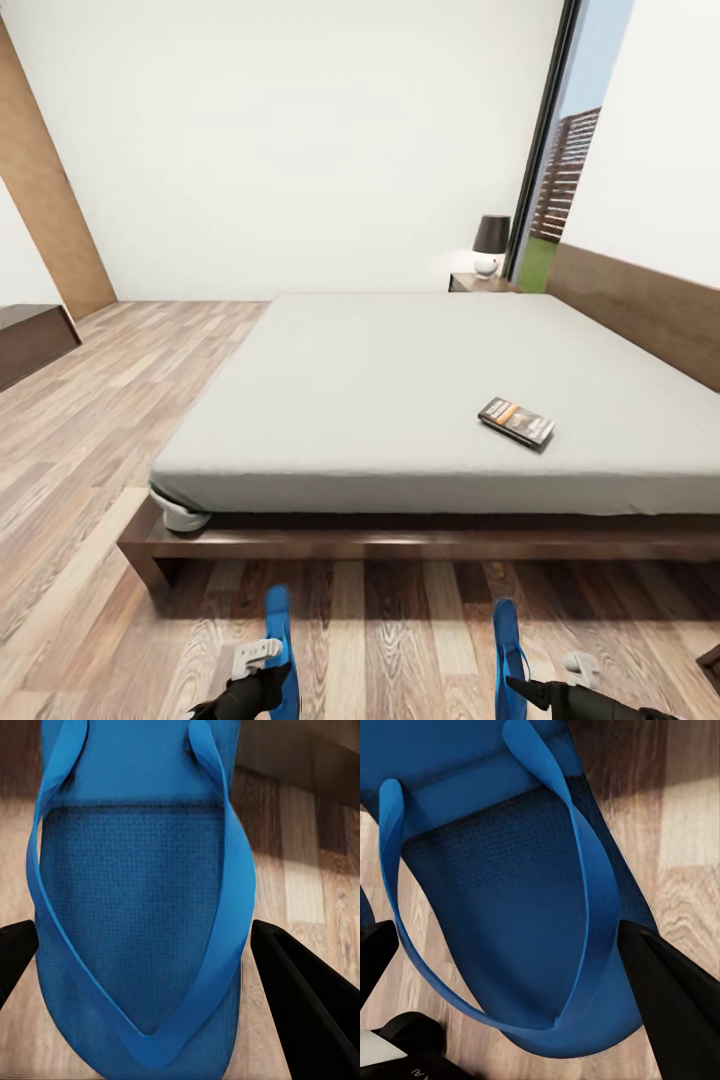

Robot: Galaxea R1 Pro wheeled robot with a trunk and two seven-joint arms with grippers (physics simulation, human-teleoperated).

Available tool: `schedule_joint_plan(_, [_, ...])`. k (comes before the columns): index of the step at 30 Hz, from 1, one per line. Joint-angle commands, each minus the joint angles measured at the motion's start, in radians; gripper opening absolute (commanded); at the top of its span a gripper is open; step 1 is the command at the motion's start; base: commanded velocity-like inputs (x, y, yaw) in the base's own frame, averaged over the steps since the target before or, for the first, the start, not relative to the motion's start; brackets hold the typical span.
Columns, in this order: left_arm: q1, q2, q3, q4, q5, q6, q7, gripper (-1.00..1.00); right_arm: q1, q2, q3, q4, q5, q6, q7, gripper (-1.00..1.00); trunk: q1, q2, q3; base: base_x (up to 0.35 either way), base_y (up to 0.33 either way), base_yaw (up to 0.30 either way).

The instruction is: In the bedroom, move the book from the bed onto either nightstand, and place the two sandals side by side next to the bed.

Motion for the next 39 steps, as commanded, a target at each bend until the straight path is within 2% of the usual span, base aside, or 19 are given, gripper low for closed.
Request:
schedule_joint_plan(1, [-0.001,0.0,-0.008,0.002,0.008,-0.005,-0.002,-1.0,0.0,0.0,-0.01,-0.001,0.008,0.003,0.004,-1.0,0.0,0.0,-0.001,0.0,0.0,0.29])
schedule_joint_plan(8, [-0.001,0.0,-0.007,0.002,0.008,-0.005,-0.002,-1.0,0.0,0.0,-0.01,-0.001,0.008,0.003,0.004,-1.0,0.0,0.0,-0.001,0.0,0.0,0.186])
schedule_joint_plan(31, [-0.001,0.0,-0.005,0.002,0.007,-0.002,0.012,-1.0,0.0,-0.003,-0.011,-0.001,0.005,0.002,0.006,-1.0,0.0,0.0,-0.001,0.0,0.0,0.002])
schedule_joint_plan(33, [-0.001,0.001,-0.003,-0.002,0.006,0.001,0.085,-1.0,-0.001,-0.005,-0.011,-0.002,0.005,0.002,0.006,-1.0,0.0,0.0,-0.001,0.0,0.0,0.0])
schedule_joint_plan(34, [-0.002,0.001,-0.002,-0.005,0.006,0.003,0.144,-1.0,-0.001,-0.006,-0.012,-0.002,0.005,0.002,0.006,-1.0,0.0,0.0,-0.001,0.0,0.0,0.0])
schedule_joint_plan(37, [-0.01,-0.001,-0.003,-0.022,0.005,0.032,0.377,-1.0,0.0,-0.008,-0.014,-0.002,0.005,0.002,0.006,-1.0,0.0,0.0,-0.001,0.0,0.0,0.0])
schedule_joint_plan(38, [-0.015,-0.002,-0.004,-0.069,0.004,0.09,0.513,-1.0,0.0,-0.009,-0.014,-0.002,0.005,0.003,0.006,-1.0,0.0,0.0,-0.001,0.0,0.0,0.0])
schedule_joint_plan(39, [-0.017,-0.005,-0.005,-0.155,0.003,0.171,0.595,-1.0,0.0,-0.01,-0.014,-0.002,0.005,0.003,0.006,-1.0,0.0,0.0,-0.001,0.0,0.0,0.0])
